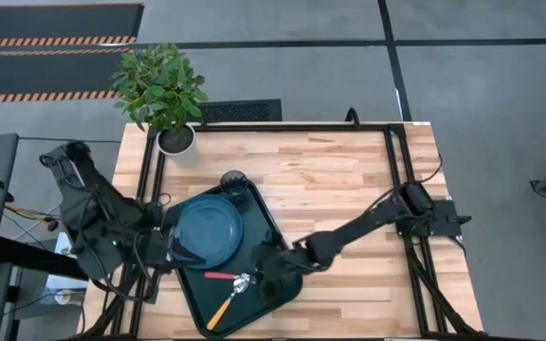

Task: Pick and place plate/cup/fork/spoon on tray
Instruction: Put the yellow spoon on the black tray on the right of the pink fork

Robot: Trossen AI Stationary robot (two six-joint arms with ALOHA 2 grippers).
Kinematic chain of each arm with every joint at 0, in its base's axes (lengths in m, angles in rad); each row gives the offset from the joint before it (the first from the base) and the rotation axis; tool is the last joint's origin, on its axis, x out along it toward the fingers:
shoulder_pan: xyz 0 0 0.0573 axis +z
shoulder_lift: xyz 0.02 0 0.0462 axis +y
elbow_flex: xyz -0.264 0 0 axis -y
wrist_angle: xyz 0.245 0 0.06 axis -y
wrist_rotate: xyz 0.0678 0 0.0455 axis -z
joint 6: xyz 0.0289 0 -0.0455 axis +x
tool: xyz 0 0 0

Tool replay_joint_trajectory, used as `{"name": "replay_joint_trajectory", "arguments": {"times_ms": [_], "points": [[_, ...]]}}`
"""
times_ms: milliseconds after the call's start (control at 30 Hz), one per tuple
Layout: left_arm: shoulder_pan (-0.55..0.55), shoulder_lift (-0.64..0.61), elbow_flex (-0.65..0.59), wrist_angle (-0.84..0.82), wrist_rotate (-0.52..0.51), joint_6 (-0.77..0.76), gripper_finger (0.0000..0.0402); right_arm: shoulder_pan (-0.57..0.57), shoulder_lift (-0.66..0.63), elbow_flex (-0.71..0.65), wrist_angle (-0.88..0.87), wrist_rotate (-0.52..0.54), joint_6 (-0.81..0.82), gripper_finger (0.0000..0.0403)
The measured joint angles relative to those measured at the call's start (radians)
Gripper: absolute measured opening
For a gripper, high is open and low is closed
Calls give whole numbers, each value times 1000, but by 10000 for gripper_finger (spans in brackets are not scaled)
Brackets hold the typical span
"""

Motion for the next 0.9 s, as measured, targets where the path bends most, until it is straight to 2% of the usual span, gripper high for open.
{"name": "replay_joint_trajectory", "arguments": {"times_ms": [133,300,533,667,733,900], "points": [[-39,-58,-145,103,-57,-60,4,-41,46,18,17,-114,51,260],[-67,-85,-221,149,-99,-89,1,-50,77,24,18,-209,95,260],[-92,-84,-253,170,-177,-120,0,-50,77,22,22,-219,153,260],[-94,-79,-270,178,-216,-155,0,-46,119,17,28,-208,183,260],[-93,-79,-286,207,-236,-160,0,-43,162,30,122,-200,194,260],[-93,-79,-319,258,-305,-172,0,-34,228,28,179,-199,201,260]]}}
